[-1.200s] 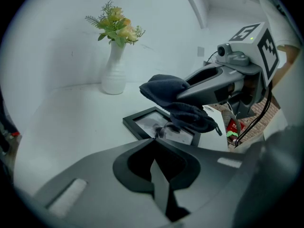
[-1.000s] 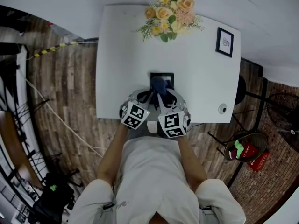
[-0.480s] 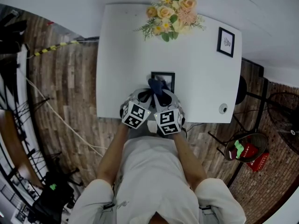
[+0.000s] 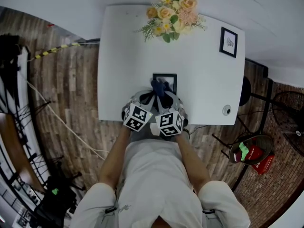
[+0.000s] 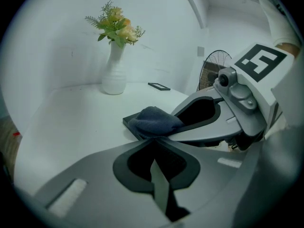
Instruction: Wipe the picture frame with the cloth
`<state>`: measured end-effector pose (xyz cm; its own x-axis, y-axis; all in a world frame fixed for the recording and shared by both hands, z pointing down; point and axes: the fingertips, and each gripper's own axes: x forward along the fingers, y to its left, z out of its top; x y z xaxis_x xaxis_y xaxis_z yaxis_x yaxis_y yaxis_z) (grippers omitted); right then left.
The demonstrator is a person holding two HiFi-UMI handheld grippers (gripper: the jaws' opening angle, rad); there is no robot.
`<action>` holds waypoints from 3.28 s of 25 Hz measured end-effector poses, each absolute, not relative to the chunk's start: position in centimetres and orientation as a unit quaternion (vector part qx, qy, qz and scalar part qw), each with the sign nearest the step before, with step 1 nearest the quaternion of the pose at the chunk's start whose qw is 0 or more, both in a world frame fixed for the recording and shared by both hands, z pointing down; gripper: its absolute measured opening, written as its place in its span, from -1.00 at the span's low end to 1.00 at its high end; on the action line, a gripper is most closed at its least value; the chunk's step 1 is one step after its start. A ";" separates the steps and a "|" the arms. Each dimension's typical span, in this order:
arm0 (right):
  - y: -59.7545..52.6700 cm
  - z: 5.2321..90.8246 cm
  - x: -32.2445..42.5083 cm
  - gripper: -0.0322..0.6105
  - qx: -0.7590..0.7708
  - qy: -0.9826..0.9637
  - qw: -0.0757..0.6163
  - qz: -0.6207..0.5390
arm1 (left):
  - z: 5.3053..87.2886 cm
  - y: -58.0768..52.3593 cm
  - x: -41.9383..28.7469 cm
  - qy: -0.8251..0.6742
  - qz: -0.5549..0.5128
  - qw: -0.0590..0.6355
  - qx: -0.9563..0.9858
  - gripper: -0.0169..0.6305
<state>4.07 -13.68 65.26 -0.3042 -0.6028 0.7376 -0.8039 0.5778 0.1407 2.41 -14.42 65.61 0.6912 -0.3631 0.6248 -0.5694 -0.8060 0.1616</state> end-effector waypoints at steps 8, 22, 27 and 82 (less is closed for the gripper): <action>-13.6 65.2 5.2 -0.60 0.449 -0.790 0.397 0.129 | 65.7 -14.4 2.3 -0.261 0.296 0.172 0.903 -0.89; -13.4 64.1 7.7 -0.60 0.466 -0.777 0.403 0.125 | 65.5 -14.4 2.4 -0.256 0.296 0.171 0.904 -0.89; -12.9 64.1 9.8 -0.60 0.486 -0.761 0.408 0.133 | 65.6 -14.5 2.3 -0.257 0.299 0.171 0.903 -0.89; -12.9 44.6 12.3 -0.60 0.610 -0.772 0.173 0.057 | 47.0 -16.2 -1.0 -0.324 0.132 0.076 0.934 -0.89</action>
